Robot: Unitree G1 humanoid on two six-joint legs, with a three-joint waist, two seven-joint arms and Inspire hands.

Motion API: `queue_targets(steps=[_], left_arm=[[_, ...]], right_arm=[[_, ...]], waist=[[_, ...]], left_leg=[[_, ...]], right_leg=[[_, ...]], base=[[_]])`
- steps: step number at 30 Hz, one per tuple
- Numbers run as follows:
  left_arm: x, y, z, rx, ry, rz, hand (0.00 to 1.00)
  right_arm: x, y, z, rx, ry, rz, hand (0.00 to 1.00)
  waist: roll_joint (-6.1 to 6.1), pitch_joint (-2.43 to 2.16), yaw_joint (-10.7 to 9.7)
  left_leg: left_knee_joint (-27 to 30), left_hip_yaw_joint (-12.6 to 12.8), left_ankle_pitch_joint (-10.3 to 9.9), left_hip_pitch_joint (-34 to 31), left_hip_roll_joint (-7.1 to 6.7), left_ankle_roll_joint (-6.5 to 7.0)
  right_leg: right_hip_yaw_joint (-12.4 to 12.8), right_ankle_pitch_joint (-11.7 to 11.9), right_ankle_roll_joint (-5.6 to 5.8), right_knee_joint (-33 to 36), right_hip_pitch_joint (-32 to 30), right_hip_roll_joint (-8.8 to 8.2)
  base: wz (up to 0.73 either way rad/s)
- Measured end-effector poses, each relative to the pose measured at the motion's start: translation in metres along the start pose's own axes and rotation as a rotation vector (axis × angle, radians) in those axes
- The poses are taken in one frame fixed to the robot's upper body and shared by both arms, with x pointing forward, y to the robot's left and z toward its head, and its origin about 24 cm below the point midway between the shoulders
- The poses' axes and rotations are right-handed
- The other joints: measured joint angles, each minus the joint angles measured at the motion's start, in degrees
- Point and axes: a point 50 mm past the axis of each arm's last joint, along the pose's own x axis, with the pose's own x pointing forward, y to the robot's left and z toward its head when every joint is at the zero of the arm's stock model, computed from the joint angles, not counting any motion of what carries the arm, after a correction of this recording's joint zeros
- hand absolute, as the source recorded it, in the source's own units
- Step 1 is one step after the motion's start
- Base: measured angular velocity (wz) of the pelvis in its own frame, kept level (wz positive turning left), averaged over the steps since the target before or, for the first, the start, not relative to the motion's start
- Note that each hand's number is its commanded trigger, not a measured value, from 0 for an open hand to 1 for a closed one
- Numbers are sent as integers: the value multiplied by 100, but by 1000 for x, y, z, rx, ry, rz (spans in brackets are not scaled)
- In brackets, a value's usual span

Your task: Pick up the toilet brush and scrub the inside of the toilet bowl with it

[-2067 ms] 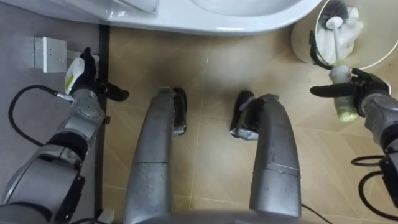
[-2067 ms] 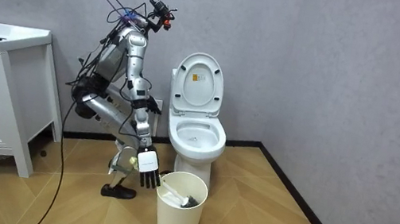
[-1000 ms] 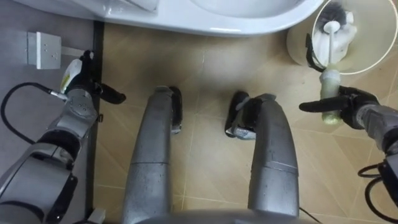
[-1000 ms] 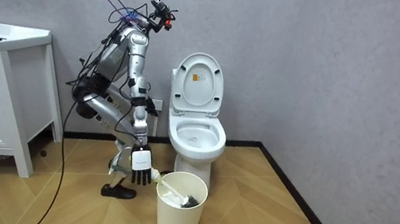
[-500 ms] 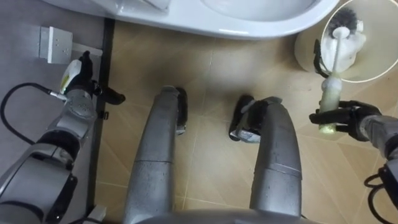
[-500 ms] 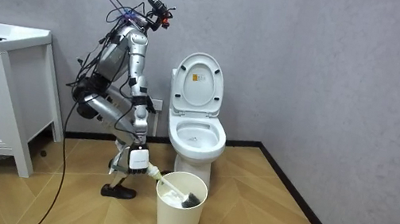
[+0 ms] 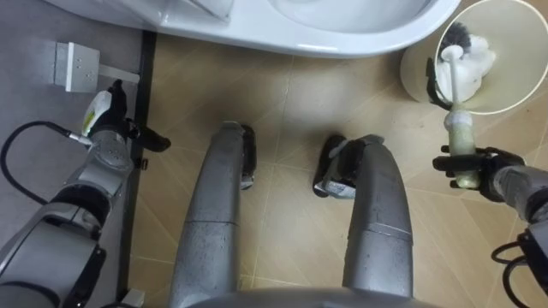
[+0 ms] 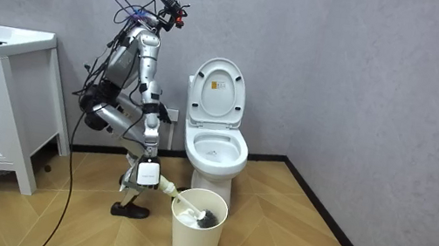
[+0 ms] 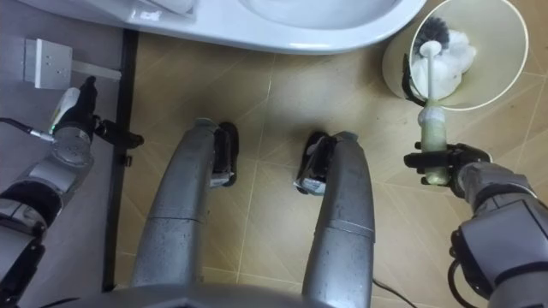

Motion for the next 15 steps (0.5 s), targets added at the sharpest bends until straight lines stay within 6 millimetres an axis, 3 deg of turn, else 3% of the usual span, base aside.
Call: queue_targets(steps=[10, 15], left_arm=[[-5, -7, 0, 19, -17, 16, 0], [-6, -8, -2, 18, -17, 17, 0]], right_arm=[[1, 8, -4, 180, -3, 31, 100], [2, 8, -13, 270, 11, 22, 100]], waist=[[-4, -4, -164], [-24, -36, -164]], left_leg=[[-177, 23, 6, 291, 12, 0], [-251, 43, 8, 410, 28, 2]], right_leg=[[7, 14, 22, -183, 284, 29], [26, 25, 37, -267, 390, 61]], base=[[0], [-2]])
